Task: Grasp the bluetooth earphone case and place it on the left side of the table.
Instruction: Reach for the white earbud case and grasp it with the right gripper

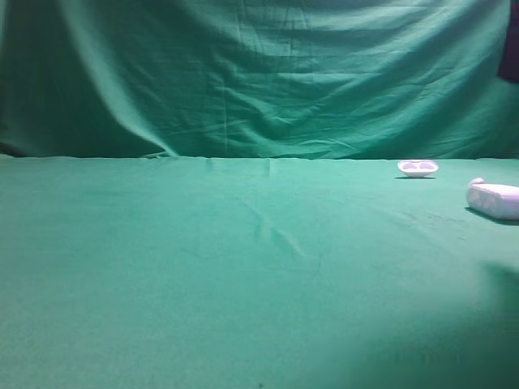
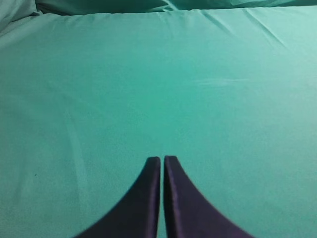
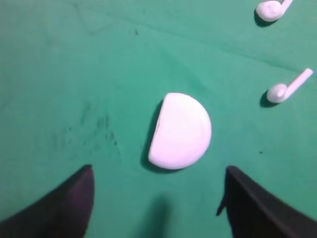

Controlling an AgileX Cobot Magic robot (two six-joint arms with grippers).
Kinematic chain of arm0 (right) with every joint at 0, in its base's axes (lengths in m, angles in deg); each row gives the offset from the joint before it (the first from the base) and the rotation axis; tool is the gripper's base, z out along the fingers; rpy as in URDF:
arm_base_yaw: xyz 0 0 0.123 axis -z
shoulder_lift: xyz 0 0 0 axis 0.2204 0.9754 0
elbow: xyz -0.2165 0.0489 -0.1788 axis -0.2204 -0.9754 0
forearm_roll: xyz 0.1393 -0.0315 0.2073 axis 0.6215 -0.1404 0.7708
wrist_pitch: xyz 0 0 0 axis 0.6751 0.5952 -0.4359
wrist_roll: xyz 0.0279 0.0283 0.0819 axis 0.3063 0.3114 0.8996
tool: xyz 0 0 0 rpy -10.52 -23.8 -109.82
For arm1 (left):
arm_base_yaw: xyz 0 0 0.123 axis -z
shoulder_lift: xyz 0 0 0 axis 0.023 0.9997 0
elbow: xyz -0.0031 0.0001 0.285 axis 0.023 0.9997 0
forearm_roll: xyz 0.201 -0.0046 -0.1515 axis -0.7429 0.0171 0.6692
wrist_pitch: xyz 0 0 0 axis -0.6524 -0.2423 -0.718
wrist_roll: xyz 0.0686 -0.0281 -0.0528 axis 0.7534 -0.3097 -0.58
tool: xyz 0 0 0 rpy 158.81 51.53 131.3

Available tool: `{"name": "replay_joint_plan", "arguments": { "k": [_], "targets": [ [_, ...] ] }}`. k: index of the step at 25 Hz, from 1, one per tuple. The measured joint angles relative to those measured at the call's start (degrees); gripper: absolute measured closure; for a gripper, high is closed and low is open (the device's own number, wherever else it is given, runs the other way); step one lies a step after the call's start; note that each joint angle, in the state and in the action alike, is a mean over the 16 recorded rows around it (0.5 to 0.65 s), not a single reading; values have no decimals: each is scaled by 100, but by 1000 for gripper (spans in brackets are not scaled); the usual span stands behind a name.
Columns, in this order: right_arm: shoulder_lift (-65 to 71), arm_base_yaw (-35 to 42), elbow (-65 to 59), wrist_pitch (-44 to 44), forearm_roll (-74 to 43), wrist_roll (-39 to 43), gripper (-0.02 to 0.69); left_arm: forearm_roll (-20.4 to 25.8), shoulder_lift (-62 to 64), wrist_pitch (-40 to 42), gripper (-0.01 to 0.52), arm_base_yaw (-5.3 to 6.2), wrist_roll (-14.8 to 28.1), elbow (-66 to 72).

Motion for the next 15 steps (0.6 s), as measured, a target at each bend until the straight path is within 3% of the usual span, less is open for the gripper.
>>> {"name": "replay_joint_plan", "arguments": {
  "k": [7, 15],
  "targets": [
    [760, 0, 314, -25, -218, 107, 51, 0, 0, 0, 514, 0, 0, 0],
    [1334, 0, 473, -55, -330, 232, 73, 0, 0, 0, 514, 0, 0, 0]
  ]
}}
